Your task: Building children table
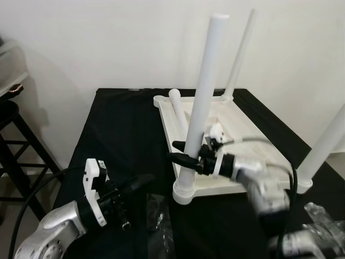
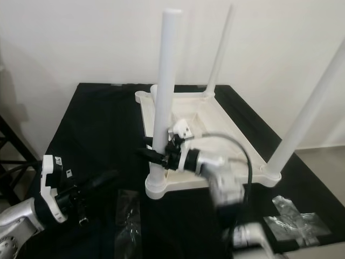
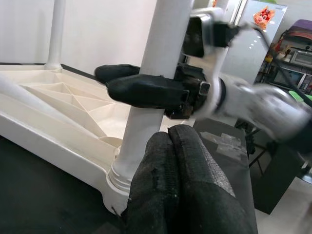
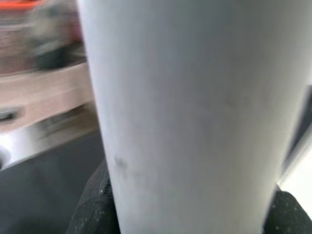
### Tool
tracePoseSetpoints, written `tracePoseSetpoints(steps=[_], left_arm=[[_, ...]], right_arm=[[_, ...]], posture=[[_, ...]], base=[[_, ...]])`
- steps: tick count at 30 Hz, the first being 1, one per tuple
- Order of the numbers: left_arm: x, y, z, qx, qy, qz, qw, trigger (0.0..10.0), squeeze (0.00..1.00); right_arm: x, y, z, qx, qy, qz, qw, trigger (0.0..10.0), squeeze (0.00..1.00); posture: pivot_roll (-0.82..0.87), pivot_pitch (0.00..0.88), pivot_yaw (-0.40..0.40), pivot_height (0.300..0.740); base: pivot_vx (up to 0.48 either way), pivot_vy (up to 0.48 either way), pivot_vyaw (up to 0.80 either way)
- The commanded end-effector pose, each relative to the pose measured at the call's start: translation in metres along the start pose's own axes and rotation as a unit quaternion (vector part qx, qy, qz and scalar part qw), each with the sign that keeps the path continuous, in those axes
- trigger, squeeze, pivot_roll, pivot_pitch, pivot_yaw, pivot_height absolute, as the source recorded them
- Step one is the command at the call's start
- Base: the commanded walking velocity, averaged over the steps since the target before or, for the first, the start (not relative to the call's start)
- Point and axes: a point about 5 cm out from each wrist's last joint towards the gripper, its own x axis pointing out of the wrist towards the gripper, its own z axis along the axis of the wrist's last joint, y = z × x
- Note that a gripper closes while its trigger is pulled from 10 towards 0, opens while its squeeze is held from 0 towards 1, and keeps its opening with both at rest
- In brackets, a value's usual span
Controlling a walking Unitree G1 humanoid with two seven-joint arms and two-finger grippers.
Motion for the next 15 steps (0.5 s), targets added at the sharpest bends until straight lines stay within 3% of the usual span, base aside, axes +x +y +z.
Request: tracePoseSetpoints(steps=[1,2,3,4,5,8,9,11,15], left_arm=[[0.000,-0.001,0.002,0.005,0.002,-0.006,1.000,10.0,0.00],[0.000,0.000,0.002,0.006,0.002,-0.005,1.000,10.0,0.00],[-0.001,0.000,0.003,0.006,0.002,-0.004,1.000,10.0,0.00],[-0.001,0.000,0.003,0.006,0.002,-0.004,1.000,10.0,0.00],[-0.002,0.002,0.003,0.006,0.003,-0.004,1.000,10.0,0.00],[-0.002,0.003,0.002,0.006,0.005,-0.005,1.000,10.0,0.00],[-0.001,0.003,0.002,0.004,0.005,-0.007,1.000,10.0,0.00],[0.000,0.003,0.002,0.004,0.008,-0.009,1.000,10.0,0.00],[-0.001,0.003,0.002,0.005,0.005,-0.003,1.000,10.0,0.00]], right_arm=[[-0.003,0.002,-0.020,0.048,0.026,-0.093,0.994,0.0,0.00],[-0.004,0.010,-0.026,0.081,0.002,-0.173,0.981,0.0,0.00],[-0.006,0.028,-0.040,0.100,0.015,-0.203,0.974,0.0,0.00],[-0.006,0.028,-0.040,0.100,0.015,-0.203,0.974,0.0,0.00],[0.002,0.052,-0.037,-0.003,0.037,-0.158,0.987,0.0,0.00],[0.004,0.047,-0.033,-0.018,0.033,-0.153,0.988,0.0,0.00],[0.002,0.035,-0.038,0.001,0.045,-0.175,0.984,0.0,0.00],[0.003,0.031,-0.039,0.010,0.044,-0.180,0.983,0.0,0.00],[0.004,0.033,-0.043,0.011,0.057,-0.177,0.983,0.0,0.00]], posture=[[0.06,0.000,-0.079,0.740],[0.06,0.000,-0.076,0.740],[0.04,0.000,-0.066,0.740],[0.04,0.000,-0.066,0.740],[0.02,0.000,-0.047,0.740],[0.02,0.000,-0.047,0.740],[0.05,0.000,-0.071,0.740],[0.05,0.000,-0.069,0.740],[0.05,0.000,-0.068,0.740]], base=[[0.000,0.000,0.00],[0.000,0.000,0.00],[0.000,0.000,0.00],[0.000,0.000,0.00],[0.000,0.000,0.00],[0.000,0.000,0.00],[0.000,0.000,0.00],[0.000,0.000,0.00],[0.000,0.000,0.00]])
